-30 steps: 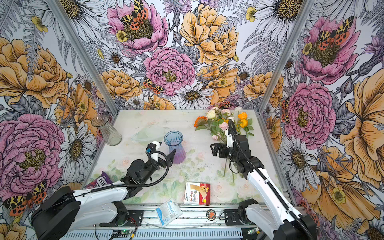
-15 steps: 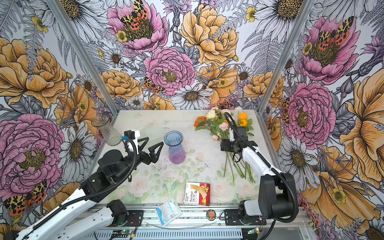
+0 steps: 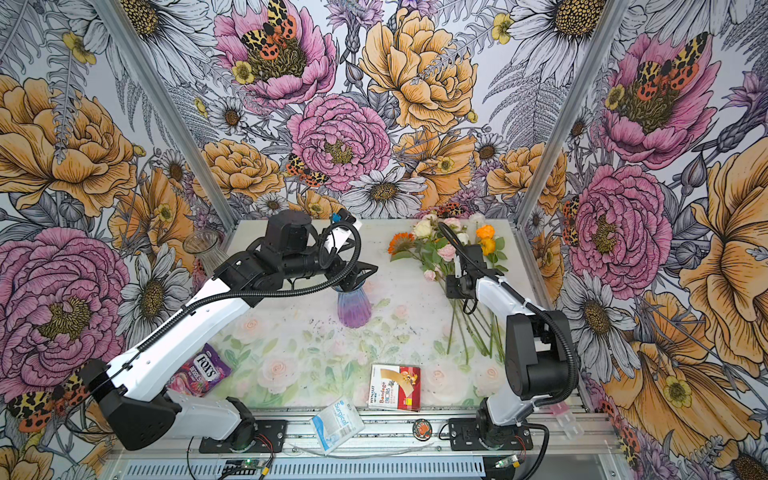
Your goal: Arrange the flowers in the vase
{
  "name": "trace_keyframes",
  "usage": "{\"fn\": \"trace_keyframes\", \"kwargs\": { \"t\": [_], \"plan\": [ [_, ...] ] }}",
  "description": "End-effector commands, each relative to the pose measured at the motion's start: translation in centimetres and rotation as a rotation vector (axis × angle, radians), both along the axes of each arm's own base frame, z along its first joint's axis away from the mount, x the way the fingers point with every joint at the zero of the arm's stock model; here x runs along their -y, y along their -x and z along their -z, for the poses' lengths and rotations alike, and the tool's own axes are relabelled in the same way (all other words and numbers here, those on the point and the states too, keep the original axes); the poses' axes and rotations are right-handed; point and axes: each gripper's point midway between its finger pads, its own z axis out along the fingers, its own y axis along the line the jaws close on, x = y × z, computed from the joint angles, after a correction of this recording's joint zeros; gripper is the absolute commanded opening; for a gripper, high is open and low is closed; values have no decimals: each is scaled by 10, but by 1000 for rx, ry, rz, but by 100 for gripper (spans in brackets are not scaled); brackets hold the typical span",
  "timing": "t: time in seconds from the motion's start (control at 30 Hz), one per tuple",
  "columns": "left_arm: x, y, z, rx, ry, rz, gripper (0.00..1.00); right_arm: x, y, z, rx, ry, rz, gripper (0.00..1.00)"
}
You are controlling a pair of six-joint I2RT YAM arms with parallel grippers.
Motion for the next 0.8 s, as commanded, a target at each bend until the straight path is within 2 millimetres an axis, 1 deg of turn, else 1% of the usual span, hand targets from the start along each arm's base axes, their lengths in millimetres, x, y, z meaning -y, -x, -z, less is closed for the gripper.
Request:
{"fn": "trace_keyframes", "kwargs": {
  "t": [0.0, 0.1, 0.2, 0.27, 0.33, 0.4, 0.47, 0.6, 0.67, 0.73, 0.77],
  "plan": [
    [11, 9, -7, 28, 49, 177, 99, -2, -13, 1, 6, 34, -20, 37],
    [-1, -12, 5, -49, 175, 109, 99, -1, -13, 10, -14, 56, -26, 36],
    [-5, -8, 4, -29, 198, 103, 99, 1, -13, 18, -33, 87, -31, 35],
    [-6, -12, 6, -33, 208, 74, 99, 3, -12, 25, -50, 105, -31, 34],
    [-1, -14, 12, -74, 218, 69, 99, 3, -12, 30, -62, 110, -29, 31],
    [5, -11, 17, -117, 229, 106, 99, 4, -13, 33, -67, 114, -26, 27],
    [8, -10, 21, -126, 225, 116, 99, 4, -14, 36, -73, 117, -25, 23],
    [8, -11, 23, -124, 219, 111, 99, 3, -14, 39, -81, 119, -31, 20],
    [8, -12, 25, -127, 216, 106, 99, 3, -14, 39, -81, 120, -31, 15],
    [9, -12, 26, -135, 216, 105, 99, 2, -14, 38, -78, 119, -35, 14],
    [10, -12, 27, -138, 216, 108, 99, 2, -14, 39, -79, 118, -37, 11]
  ]
}}
